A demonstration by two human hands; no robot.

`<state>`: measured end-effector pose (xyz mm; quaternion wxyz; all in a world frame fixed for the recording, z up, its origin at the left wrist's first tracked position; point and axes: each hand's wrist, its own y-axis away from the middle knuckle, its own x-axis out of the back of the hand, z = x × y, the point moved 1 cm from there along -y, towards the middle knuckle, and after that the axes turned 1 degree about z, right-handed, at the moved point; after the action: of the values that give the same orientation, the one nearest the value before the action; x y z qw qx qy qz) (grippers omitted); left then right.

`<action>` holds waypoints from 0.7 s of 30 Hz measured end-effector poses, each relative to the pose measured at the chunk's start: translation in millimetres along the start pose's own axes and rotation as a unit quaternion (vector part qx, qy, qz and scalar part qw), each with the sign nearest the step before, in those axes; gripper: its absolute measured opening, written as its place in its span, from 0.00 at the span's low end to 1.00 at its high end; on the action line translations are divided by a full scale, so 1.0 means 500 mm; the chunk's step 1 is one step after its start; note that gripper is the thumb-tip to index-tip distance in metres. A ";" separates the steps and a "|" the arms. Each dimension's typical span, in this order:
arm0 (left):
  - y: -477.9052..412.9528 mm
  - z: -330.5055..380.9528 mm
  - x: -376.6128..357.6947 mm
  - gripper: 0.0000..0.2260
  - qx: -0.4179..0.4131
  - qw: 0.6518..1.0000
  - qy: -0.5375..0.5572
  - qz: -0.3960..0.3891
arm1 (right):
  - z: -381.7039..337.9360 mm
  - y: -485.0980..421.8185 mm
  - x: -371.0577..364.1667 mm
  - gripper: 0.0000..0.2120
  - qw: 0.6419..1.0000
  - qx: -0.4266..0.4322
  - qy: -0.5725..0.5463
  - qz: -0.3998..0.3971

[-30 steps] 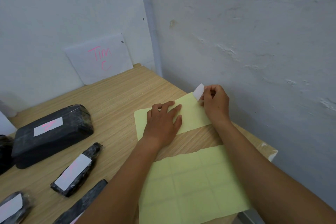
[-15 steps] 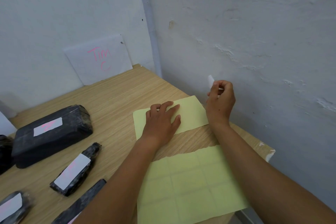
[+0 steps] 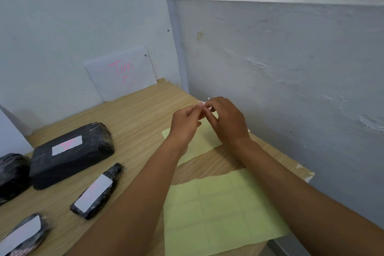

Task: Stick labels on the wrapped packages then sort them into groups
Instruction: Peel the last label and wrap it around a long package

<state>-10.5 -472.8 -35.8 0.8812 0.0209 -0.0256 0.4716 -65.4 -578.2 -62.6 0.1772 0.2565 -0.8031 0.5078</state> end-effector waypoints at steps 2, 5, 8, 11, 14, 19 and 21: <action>0.005 0.012 0.005 0.09 0.006 0.998 0.051 0.019 | -0.018 -0.004 0.007 0.16 0.998 0.055 0.019 0.010; 0.017 0.023 0.027 0.08 0.022 0.992 0.107 0.055 | -0.048 -0.006 0.018 0.13 0.992 0.122 0.021 0.032; 0.037 0.033 0.063 0.05 0.028 0.985 0.137 0.099 | -0.086 -0.002 0.020 0.12 0.990 0.137 -0.015 0.022; 0.074 0.047 0.099 0.04 0.012 0.984 0.124 0.131 | -0.125 -0.003 0.023 0.09 0.993 0.071 -0.095 -0.003; 0.119 0.061 0.144 0.04 -0.005 0.981 0.102 0.166 | -0.181 -0.009 0.019 0.12 0.986 -0.028 -0.162 -0.026; 0.202 0.083 0.227 0.04 -0.026 0.972 0.072 0.222 | -0.293 -0.006 0.004 0.07 0.939 -0.115 -0.309 -0.095; 0.242 0.089 0.260 0.03 -0.038 0.966 0.056 0.250 | -0.341 0.010 0.001 0.03 0.921 -0.122 -0.353 -0.107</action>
<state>-40.3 -300.5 18.7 0.7354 -0.0460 0.0017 0.6761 -64.6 -422.1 5.5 -0.0350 0.4799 -0.8372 0.2599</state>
